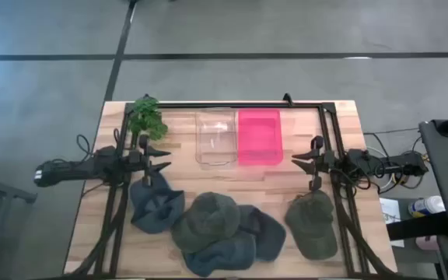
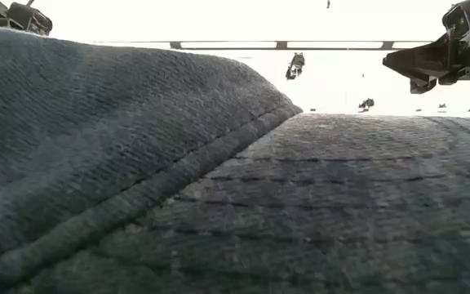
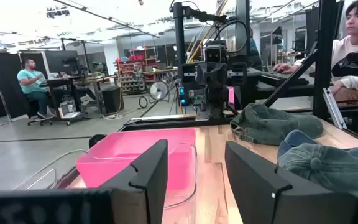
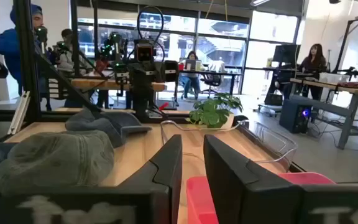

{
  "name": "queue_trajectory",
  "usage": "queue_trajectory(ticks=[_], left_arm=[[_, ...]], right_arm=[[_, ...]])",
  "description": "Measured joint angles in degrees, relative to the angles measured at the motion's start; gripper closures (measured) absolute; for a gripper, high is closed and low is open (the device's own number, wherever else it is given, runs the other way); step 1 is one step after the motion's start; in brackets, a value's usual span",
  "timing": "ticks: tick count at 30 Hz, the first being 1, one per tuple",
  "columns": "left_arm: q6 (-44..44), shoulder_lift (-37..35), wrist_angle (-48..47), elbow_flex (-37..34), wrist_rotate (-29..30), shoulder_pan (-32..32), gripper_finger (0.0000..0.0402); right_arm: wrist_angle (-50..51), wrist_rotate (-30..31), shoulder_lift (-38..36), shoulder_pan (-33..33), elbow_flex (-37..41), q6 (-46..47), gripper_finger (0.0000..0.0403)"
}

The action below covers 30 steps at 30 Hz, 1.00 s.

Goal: Pick & Place hat

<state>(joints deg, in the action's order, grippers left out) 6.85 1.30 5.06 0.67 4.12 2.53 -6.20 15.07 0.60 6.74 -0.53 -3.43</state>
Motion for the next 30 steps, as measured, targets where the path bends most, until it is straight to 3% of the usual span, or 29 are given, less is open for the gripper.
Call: queue_trajectory(ticks=[15, 21, 28, 30], left_arm=[[0.0, 0.0, 0.0, 0.0, 0.0, 0.0, 0.0248], [0.0, 0.0, 0.0, 0.0, 0.0, 0.0, 0.0248], [0.0, 0.0, 0.0, 0.0, 0.0, 0.0, 0.0248], [0.0, 0.0, 0.0, 0.0, 0.0, 0.0, 0.0248]], right_arm=[[0.0, 0.0, 0.0, 0.0, 0.0, -0.6, 0.0339], [-0.3, 1.2, 0.0, 0.0, 0.0, -23.4, 0.0339], [-0.4, 3.2, 0.0, 0.0, 0.0, -24.1, 0.0339], [-0.6, 2.9, -0.1, 0.0, 0.0, -20.1, 0.0339]])
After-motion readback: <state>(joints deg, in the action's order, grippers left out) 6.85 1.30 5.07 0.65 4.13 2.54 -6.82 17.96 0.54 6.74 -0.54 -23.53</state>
